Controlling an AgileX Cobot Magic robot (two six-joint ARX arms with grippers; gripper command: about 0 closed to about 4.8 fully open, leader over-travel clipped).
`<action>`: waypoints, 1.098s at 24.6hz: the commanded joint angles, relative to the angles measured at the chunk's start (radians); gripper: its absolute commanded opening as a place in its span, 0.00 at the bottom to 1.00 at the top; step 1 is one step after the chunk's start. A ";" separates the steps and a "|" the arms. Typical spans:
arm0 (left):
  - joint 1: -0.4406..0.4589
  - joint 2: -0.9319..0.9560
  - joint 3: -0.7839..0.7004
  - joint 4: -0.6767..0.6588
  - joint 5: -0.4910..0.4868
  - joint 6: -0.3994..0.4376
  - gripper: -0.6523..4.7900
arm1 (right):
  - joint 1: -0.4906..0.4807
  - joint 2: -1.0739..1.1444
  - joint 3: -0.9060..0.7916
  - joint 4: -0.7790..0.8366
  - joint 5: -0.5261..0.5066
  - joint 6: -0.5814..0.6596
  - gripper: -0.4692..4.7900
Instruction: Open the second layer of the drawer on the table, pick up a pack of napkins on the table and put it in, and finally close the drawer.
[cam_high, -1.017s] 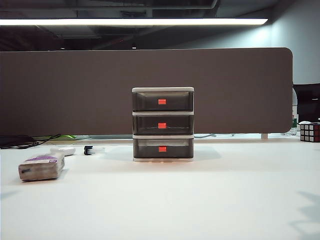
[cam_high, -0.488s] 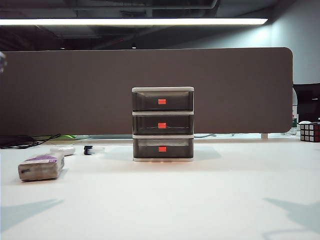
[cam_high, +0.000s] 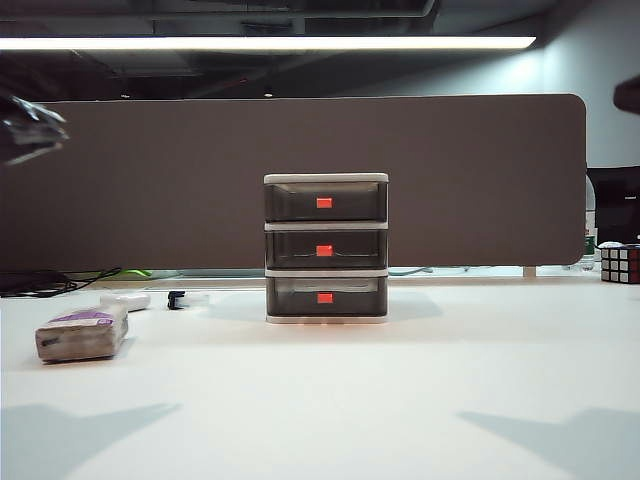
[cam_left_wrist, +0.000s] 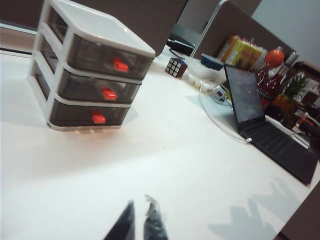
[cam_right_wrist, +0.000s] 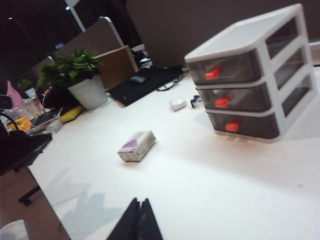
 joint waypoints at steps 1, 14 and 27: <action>-0.098 0.143 0.008 0.167 -0.134 0.047 0.17 | 0.075 0.003 0.032 0.022 0.109 -0.012 0.08; -0.134 1.216 0.334 0.769 -0.101 0.126 0.33 | 0.173 0.435 0.277 0.029 0.190 -0.199 0.08; -0.140 1.419 0.555 0.755 -0.346 0.168 0.35 | 0.175 0.942 0.435 0.222 0.088 -0.263 0.08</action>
